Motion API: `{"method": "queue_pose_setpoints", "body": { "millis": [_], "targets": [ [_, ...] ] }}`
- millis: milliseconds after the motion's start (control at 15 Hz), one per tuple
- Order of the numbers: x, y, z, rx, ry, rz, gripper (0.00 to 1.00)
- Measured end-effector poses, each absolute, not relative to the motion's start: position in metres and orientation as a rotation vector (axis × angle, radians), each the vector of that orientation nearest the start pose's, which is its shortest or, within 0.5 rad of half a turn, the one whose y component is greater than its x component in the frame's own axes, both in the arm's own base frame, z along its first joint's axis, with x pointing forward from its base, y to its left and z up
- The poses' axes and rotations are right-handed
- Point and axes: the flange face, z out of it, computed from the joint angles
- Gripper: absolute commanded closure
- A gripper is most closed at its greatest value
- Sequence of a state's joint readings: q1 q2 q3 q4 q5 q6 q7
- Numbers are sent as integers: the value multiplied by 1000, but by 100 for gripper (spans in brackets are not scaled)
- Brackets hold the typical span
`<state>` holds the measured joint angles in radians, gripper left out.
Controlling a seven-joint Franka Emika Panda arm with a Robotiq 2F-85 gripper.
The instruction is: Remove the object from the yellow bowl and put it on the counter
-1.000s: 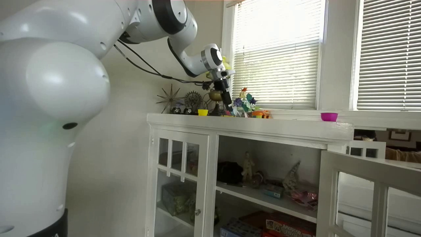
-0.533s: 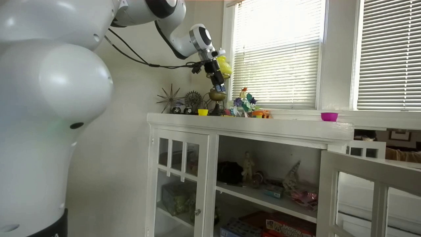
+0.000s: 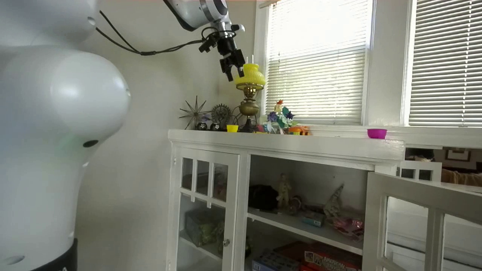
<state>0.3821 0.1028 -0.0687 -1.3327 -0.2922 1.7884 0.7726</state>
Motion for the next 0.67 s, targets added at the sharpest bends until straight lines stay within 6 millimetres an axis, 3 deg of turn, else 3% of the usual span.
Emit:
{"method": "queue_pose_setpoints", "body": {
  "millis": [200, 667],
  "targets": [
    [565, 162, 708, -3068, 650, -710, 0],
    [566, 162, 700, -3078, 642, -697, 0]
  ]
}}
